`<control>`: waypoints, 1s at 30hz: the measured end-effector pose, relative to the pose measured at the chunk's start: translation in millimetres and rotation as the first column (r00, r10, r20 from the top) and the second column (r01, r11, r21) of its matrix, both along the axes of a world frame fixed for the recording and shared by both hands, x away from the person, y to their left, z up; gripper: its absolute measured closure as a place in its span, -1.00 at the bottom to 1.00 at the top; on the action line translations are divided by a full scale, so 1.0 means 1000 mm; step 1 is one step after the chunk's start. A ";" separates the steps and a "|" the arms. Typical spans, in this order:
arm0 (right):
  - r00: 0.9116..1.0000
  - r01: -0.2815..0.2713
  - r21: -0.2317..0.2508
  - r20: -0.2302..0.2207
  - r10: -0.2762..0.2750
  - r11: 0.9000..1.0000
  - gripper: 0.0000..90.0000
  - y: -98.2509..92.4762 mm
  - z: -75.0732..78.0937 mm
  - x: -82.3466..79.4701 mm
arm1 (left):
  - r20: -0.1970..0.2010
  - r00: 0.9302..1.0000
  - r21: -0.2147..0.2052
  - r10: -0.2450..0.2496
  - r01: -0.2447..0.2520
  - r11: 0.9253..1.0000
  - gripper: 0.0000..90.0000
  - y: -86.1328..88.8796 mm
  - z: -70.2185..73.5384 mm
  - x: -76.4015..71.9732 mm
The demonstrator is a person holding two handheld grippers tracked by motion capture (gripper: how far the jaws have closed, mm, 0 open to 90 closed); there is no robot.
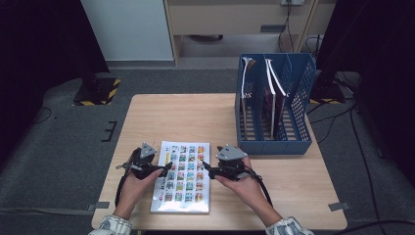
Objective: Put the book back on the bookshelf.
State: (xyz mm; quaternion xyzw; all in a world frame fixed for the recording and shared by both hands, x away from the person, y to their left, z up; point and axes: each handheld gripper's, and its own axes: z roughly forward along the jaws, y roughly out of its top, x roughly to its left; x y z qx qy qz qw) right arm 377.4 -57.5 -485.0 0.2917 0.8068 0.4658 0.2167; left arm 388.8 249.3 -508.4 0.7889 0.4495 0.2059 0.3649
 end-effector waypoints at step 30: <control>0.994 -0.055 -0.105 -0.096 0.045 0.993 -0.39 0.023 -0.035 0.009 | -0.083 0.996 -0.006 0.031 -0.031 0.999 -0.64 0.006 -0.010 0.007</control>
